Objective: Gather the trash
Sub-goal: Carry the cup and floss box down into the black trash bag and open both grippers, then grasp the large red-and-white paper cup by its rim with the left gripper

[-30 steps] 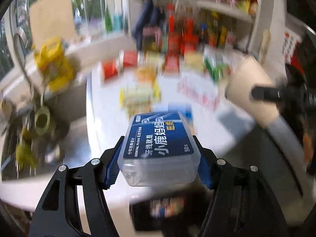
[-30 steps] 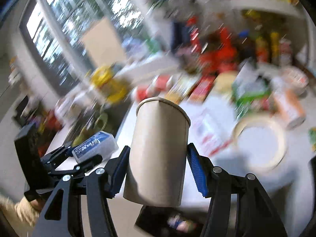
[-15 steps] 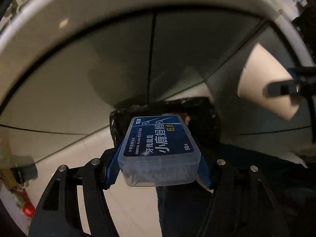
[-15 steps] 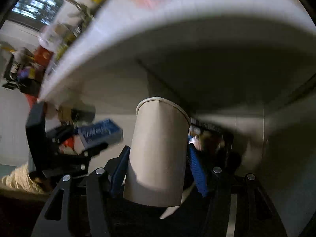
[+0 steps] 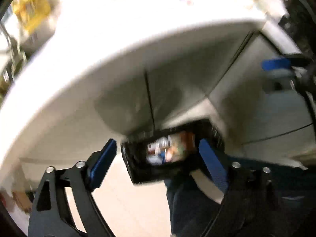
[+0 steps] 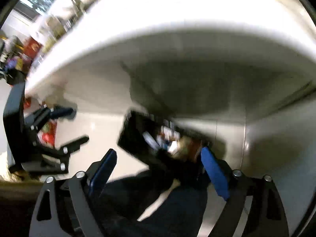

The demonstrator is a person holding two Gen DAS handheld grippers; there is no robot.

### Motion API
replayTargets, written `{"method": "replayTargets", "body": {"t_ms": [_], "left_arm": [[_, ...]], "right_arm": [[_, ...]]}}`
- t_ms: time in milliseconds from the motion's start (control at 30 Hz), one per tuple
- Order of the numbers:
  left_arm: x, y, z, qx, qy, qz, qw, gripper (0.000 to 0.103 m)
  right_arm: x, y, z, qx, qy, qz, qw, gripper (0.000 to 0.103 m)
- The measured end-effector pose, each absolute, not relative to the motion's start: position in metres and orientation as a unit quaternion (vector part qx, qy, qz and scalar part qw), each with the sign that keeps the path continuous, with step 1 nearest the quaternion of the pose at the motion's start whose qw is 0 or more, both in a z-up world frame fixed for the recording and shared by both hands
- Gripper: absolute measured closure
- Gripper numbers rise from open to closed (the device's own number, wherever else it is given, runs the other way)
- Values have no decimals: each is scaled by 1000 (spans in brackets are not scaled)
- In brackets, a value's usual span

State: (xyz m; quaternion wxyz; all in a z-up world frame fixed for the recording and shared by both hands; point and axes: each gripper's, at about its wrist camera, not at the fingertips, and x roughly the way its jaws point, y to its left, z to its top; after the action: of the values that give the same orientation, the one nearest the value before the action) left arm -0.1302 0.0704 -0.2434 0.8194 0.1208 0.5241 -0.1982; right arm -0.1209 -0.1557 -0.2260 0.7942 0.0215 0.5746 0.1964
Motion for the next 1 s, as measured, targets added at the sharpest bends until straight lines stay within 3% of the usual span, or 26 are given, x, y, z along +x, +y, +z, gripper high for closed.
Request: {"method": "replayTargets", "body": {"t_ms": [33, 133, 367, 633, 1000], "left_arm": [[-126, 66, -214, 117, 492, -206, 838, 13], [-103, 55, -162, 104, 426, -208, 874, 11], [0, 26, -91, 63, 340, -167, 923, 10], [146, 53, -91, -5, 371, -94, 924, 10], [295, 114, -161, -90, 456, -54, 884, 10]], "right_arm": [[-114, -161, -198, 26, 541, 194, 818, 5], [-85, -181, -132, 34, 457, 178, 871, 5], [5, -236, -52, 42, 342, 114, 932, 5], [130, -268, -65, 102, 360, 89, 923, 5], [153, -267, -107, 136, 395, 99, 903, 5]]}}
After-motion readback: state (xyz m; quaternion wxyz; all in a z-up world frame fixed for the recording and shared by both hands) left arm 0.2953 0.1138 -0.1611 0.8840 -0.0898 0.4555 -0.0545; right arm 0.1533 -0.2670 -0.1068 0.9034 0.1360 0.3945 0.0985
